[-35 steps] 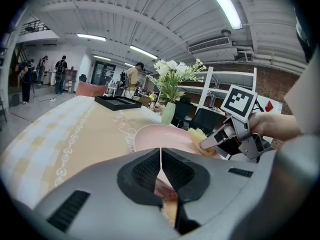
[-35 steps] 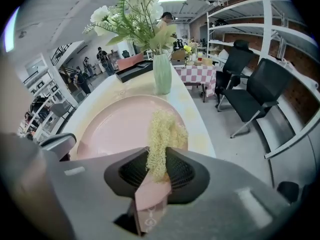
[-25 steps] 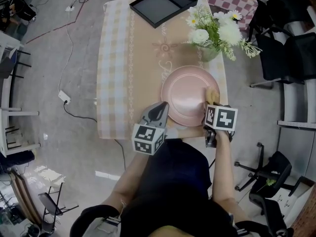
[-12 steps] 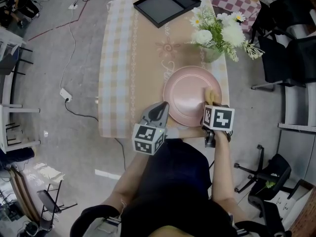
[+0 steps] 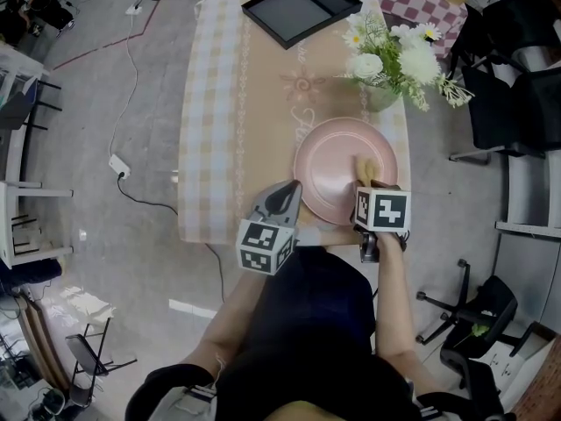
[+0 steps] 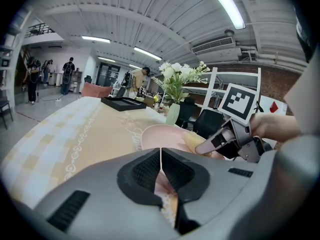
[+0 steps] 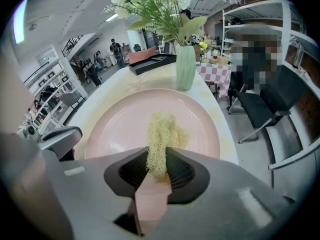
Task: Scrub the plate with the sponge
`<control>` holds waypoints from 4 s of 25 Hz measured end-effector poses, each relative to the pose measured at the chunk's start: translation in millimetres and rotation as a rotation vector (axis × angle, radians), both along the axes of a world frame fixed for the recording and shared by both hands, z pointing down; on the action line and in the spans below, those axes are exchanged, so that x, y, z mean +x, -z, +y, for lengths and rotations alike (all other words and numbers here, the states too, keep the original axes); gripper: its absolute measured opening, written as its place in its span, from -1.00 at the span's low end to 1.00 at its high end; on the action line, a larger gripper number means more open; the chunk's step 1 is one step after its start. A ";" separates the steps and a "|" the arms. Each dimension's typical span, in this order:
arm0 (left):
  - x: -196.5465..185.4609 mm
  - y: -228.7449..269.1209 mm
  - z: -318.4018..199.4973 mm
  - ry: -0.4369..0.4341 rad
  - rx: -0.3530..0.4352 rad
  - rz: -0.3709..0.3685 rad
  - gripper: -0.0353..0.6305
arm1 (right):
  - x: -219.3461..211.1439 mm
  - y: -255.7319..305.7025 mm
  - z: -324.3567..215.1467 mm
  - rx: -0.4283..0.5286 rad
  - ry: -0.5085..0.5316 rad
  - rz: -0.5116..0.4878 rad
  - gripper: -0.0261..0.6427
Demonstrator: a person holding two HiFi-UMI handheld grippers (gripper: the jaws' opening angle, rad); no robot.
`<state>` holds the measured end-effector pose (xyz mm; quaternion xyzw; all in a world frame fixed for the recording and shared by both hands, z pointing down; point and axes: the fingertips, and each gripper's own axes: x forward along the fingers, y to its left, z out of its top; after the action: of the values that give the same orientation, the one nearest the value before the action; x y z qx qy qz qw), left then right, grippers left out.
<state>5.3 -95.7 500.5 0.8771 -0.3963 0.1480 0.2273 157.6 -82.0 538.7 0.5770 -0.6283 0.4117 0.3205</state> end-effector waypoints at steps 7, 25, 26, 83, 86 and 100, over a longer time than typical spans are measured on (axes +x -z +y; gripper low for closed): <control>-2.8 -0.3 -0.2 0.009 0.001 0.002 -0.84 | -19.7 0.0 -1.9 -0.001 0.052 -0.008 -0.65; -9.1 0.5 2.6 0.021 0.001 0.000 -0.84 | -39.7 0.4 -5.5 0.008 0.068 -0.057 -0.64; -9.6 0.5 2.6 0.022 0.001 0.000 -0.84 | -40.9 0.5 -5.8 0.008 0.070 -0.058 -0.65; -46.7 -4.8 -4.2 0.125 -0.012 -0.009 -0.84 | -114.2 0.8 -22.6 0.016 0.161 -0.240 -0.65; -49.6 -4.9 -4.9 0.132 -0.012 -0.009 -0.84 | -120.5 0.6 -23.6 0.014 0.171 -0.260 -0.65; -57.0 -4.6 -4.6 0.152 -0.011 -0.014 -0.84 | -132.1 3.8 -25.7 -0.001 0.160 -0.394 -0.65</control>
<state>-51.6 -100.2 505.1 0.8421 -0.4626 0.1384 0.2401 25.5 -107.8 534.9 0.4337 -0.7224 0.4901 0.2233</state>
